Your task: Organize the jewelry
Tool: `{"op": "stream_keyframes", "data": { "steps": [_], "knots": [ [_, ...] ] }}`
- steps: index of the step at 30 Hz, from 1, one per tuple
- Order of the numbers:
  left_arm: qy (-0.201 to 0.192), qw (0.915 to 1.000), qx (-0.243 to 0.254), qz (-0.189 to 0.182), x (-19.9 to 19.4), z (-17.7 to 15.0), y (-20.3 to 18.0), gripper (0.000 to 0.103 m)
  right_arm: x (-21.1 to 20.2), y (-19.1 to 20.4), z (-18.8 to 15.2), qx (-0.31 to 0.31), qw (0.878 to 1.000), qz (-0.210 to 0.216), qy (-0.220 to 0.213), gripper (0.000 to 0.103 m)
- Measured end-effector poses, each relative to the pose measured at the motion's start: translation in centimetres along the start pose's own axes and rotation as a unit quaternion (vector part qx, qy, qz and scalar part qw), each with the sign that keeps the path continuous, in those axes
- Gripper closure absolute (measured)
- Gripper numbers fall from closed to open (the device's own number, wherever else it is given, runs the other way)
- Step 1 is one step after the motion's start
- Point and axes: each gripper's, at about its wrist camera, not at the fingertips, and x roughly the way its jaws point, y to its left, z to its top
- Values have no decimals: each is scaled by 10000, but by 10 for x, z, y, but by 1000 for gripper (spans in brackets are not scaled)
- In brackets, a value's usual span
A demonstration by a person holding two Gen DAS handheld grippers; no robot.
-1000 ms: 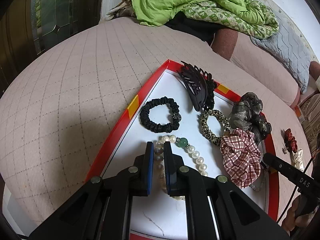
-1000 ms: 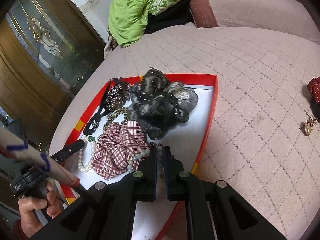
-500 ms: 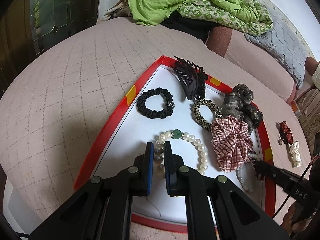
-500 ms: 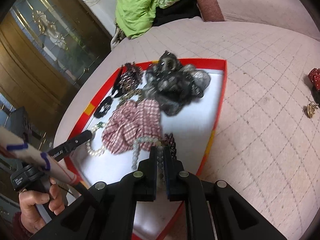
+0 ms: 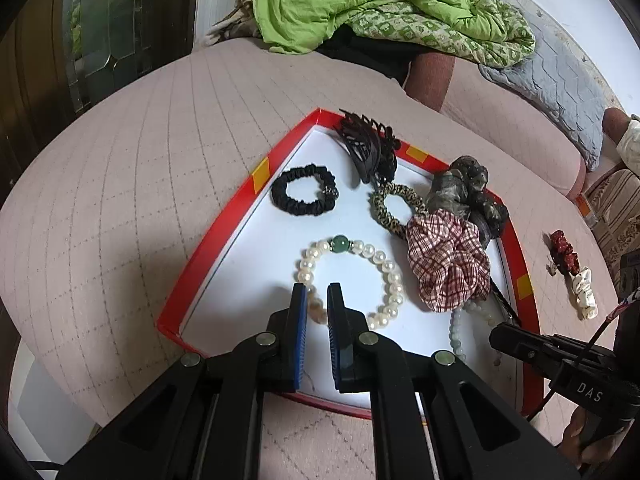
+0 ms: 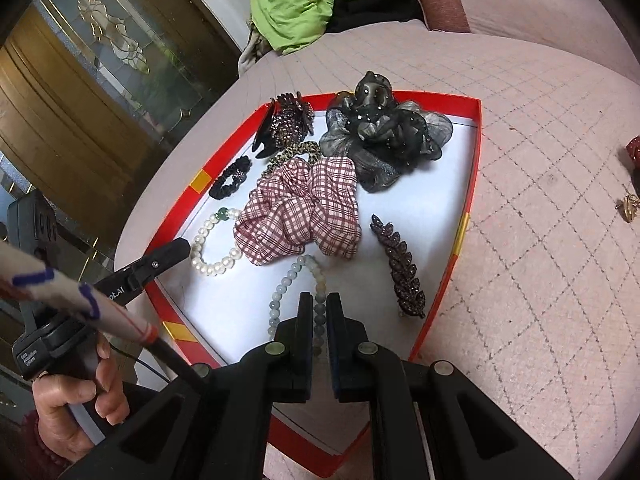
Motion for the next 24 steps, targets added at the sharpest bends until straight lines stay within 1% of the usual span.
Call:
{"op": "stream_keyframes", "data": {
  "steps": [4,6,7,8,9,10,11,15,18,20,21,24],
  "knots": [
    [11,10000,-14,-63,-2,-4,-3,94,0,4,-2,-42,10000,-16,61,95],
    [-64,9999,5,-106,-6,-6,-6,93,-2,5,-3,-73,9999,-6,84,91],
    [-71,9999,25,-104,-7,-7,-7,92,-3,5,-4,-91,9999,-1,80,84],
    [-72,9999,59,-97,-8,-9,-9,88,-4,5,-4,-100,9999,-6,71,76],
    [-77,9999,83,-75,-8,-10,-11,84,-7,6,-5,-119,9999,-32,46,72],
    [-91,9999,96,-42,-8,-11,-13,78,-9,6,-5,-130,9999,-61,18,66],
    [-112,9999,118,8,-9,-12,-14,76,-11,7,-5,-141,9999,-92,-7,65],
    [-91,9998,162,87,-8,-15,-19,74,-19,8,-6,-136,9998,-121,-48,65],
    [-112,9995,233,159,-9,-17,-24,68,-26,11,-9,-188,9997,-161,-72,64],
    [-147,9994,259,202,-11,-19,-26,60,-30,12,-11,-219,9996,-176,-96,62],
    [-156,9993,269,208,-11,-20,-27,59,-33,12,-13,-231,9995,-186,-120,61],
    [-168,9990,329,252,-12,-22,-30,54,-41,12,-17,-238,9993,-229,-186,53]
  ]
}}
